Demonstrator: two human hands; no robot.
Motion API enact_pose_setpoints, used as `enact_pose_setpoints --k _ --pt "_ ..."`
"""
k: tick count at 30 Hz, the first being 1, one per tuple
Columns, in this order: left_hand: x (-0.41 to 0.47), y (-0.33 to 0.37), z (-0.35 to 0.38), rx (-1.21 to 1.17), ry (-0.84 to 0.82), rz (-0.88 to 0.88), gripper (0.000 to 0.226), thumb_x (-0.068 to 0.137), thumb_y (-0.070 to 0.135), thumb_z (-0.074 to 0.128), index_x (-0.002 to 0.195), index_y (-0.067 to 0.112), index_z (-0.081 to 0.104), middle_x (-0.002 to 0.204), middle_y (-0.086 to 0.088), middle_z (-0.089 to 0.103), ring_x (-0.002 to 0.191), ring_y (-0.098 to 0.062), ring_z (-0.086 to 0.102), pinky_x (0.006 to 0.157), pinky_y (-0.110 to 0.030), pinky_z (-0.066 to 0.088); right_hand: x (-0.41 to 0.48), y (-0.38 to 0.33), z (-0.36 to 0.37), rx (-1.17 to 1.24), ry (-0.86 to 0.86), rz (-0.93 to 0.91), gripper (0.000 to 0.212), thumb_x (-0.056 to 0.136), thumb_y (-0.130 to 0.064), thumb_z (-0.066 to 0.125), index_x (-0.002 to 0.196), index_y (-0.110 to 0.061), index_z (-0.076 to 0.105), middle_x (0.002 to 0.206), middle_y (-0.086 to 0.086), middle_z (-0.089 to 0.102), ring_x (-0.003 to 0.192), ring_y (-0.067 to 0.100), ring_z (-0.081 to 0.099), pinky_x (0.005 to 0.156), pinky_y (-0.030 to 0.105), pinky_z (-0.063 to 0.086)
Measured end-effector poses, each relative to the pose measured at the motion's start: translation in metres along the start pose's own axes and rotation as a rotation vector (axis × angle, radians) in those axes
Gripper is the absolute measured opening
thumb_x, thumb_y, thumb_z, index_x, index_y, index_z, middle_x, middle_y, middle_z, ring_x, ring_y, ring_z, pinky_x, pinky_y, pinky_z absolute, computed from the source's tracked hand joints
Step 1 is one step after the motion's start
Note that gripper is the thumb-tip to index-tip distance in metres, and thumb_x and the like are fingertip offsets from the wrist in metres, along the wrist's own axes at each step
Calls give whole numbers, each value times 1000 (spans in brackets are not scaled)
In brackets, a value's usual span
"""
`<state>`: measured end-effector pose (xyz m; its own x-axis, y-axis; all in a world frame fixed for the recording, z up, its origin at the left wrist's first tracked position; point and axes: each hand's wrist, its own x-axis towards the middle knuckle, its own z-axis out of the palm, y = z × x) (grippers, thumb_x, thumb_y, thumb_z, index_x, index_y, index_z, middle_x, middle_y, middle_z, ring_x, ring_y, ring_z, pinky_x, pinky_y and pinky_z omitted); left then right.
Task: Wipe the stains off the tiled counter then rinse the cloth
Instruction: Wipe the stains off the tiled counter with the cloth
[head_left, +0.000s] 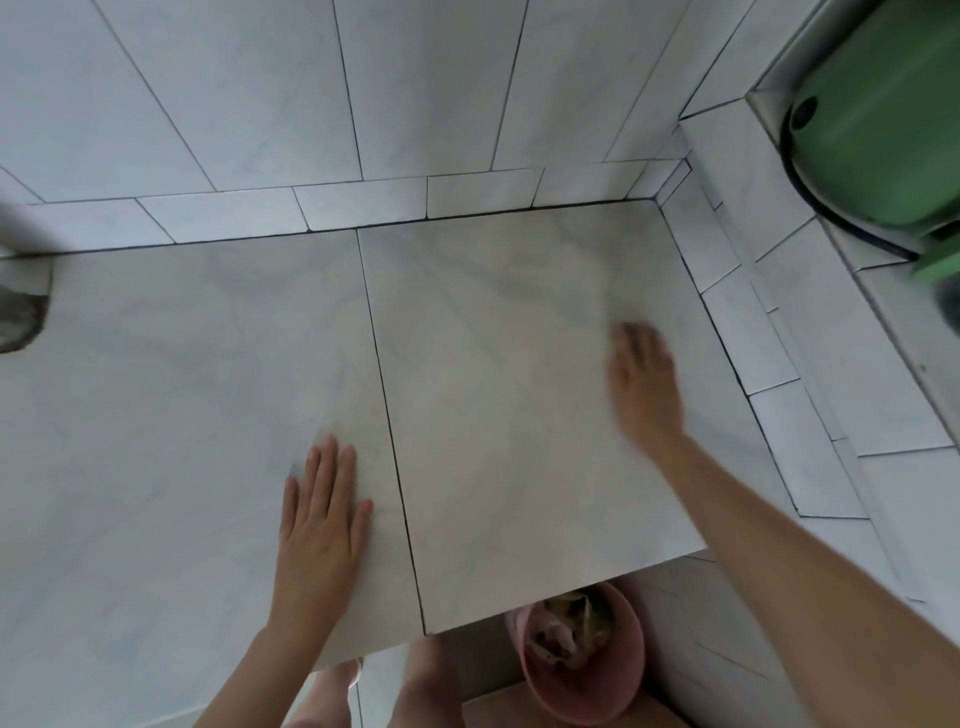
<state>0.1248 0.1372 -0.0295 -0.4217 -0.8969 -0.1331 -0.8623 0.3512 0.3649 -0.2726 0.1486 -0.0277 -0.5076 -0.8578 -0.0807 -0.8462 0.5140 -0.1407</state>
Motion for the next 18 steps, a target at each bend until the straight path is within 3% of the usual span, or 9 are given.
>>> enact_pose_setpoints --k 3,6,9,12,15,18 --pt "0 0 2 32 13 2 60 98 44 9 150 16 11 158 -4 10 145 -14 2 118 -33 -3 15 20 -9 20 -35 215 50 102 -27 21 150 -18 11 157 14 6 145 29 3 116 44 8" --pt "-1 3 3 62 23 -4 58 98 40 11 150 13 13 157 -7 12 145 -17 6 118 -36 -1 26 -19 0 24 20 263 49 102 -26 22 149 -16 15 156 15 10 145 30 5 116 42 7" --pt "-1 3 5 83 31 -8 58 98 39 11 150 12 15 157 -8 13 145 -19 8 118 -38 1 26 -91 14 35 3 26 58 94 -30 12 144 -11 31 150 19 28 141 35 21 114 43 16" --pt "-1 2 7 97 29 -14 58 98 38 11 149 12 15 157 -8 14 145 -19 8 118 -39 3 -2 -164 29 89 -27 -254 54 91 -29 22 139 -14 43 145 15 40 136 37 33 112 45 24" --pt "-1 1 7 100 24 -12 58 97 37 15 149 12 15 157 -8 14 145 -19 8 118 -40 4 -49 -208 39 87 -71 -466 51 94 -32 24 142 -22 37 150 6 33 141 29 26 115 40 16" --pt "-1 1 7 93 10 -7 59 97 37 15 150 12 13 157 -7 12 145 -18 6 118 -39 2 -84 -201 43 20 -75 -613 49 97 -33 25 145 -25 31 153 2 29 142 24 22 115 37 14"
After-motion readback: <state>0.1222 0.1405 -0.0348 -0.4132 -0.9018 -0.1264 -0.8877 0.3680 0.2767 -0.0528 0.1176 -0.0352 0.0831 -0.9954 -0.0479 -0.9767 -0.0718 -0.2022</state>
